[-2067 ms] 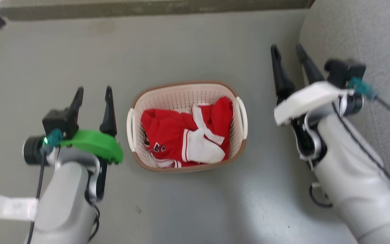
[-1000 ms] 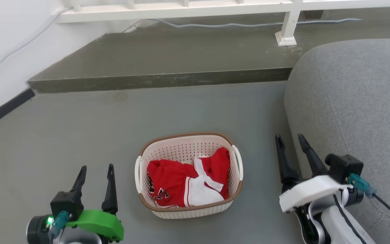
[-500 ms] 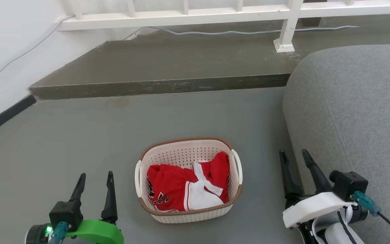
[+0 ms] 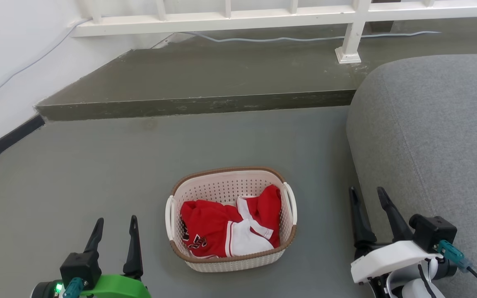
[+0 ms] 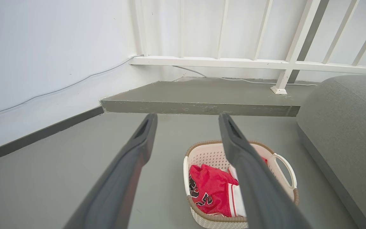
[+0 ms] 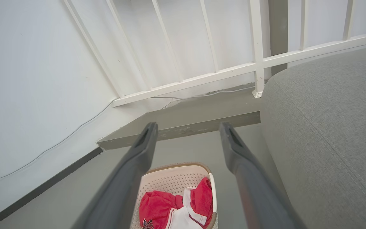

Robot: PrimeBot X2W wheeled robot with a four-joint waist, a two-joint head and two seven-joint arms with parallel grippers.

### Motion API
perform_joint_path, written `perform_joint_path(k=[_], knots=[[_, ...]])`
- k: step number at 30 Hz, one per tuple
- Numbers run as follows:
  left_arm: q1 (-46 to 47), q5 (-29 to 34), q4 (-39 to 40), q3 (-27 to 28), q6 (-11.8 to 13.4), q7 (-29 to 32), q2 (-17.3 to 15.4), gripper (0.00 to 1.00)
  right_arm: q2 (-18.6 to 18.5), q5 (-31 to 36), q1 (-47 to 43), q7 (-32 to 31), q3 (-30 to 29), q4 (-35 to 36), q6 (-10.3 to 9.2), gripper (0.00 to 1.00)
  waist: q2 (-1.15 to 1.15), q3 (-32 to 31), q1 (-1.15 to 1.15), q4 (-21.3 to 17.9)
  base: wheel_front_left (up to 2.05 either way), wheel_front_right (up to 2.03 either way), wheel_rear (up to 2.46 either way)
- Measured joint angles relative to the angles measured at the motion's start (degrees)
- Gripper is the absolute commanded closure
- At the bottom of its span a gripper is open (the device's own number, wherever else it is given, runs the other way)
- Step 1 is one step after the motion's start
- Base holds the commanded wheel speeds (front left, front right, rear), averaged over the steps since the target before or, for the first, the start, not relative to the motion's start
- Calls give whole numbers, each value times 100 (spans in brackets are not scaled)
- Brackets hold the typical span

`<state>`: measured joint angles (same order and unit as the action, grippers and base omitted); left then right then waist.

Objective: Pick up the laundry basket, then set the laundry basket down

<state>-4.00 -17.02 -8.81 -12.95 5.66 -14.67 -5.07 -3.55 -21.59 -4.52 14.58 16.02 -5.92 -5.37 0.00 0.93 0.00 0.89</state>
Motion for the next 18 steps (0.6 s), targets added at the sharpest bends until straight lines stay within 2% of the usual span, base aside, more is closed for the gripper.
perform_joint_path(k=[16, 17, 18], knots=[[-75, 69, 53, 32, 16, 0, 14, 0, 27, 98, -75, 0, -79, 78, -12, 0, 0, 47, 0, 12, 0, 0, 0], [-75, 76, 65, 42, 16, 0, 14, 100, 29, 99, -75, 0, -82, 83, -12, 100, 0, 50, 0, 14, 0, 0, 0], [-75, 73, 7, 27, 16, 3, 22, 100, 30, 96, -77, 0, -76, 27, -12, 100, 0, 50, 0, 14, 0, 0, 0]])
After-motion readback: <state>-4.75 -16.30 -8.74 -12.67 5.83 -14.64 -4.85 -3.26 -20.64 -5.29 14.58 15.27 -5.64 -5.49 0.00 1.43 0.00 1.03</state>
